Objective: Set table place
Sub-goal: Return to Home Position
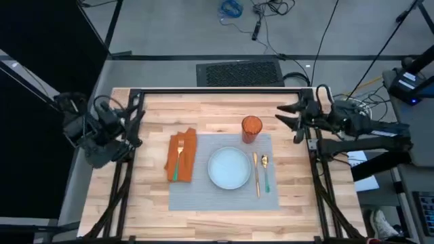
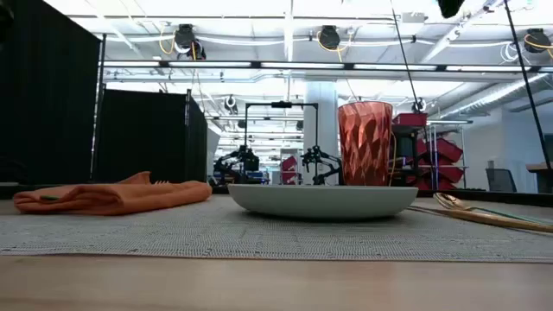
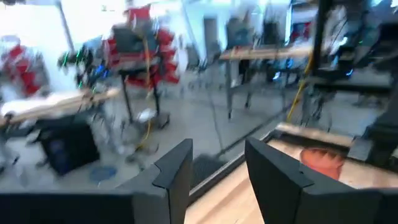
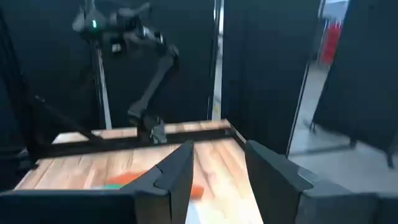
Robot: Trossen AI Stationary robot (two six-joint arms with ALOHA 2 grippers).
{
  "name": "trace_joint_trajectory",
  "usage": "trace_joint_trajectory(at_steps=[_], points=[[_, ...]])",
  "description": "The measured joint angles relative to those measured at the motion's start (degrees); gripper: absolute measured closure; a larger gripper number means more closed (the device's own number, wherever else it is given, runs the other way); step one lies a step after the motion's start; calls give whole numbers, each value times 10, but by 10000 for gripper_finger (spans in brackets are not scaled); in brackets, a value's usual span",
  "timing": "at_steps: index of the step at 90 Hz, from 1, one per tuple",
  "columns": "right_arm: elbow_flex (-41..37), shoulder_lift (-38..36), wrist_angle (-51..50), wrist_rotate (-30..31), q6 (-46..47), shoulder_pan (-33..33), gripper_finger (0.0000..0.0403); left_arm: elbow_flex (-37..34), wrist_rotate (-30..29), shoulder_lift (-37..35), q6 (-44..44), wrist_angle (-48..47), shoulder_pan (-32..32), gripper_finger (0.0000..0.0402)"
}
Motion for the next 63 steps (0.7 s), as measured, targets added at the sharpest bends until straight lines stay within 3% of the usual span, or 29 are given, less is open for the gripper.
trace_joint_trajectory(at_steps=[12, 28, 47, 63], points=[[-52, -22, 41, -4, 8, 0, 270, -79, -2, -7, -77, -2, -41, 268], [-85, -40, 53, -18, 26, 0, 270, -168, -2, -6, -188, 7, -45, 268], [-143, -45, 131, -27, 18, 0, 270, -222, -2, -6, -192, 65, -43, 268], [-244, -47, 242, -11, 16, 0, 270, -262, -2, -7, -193, 91, -40, 268]])
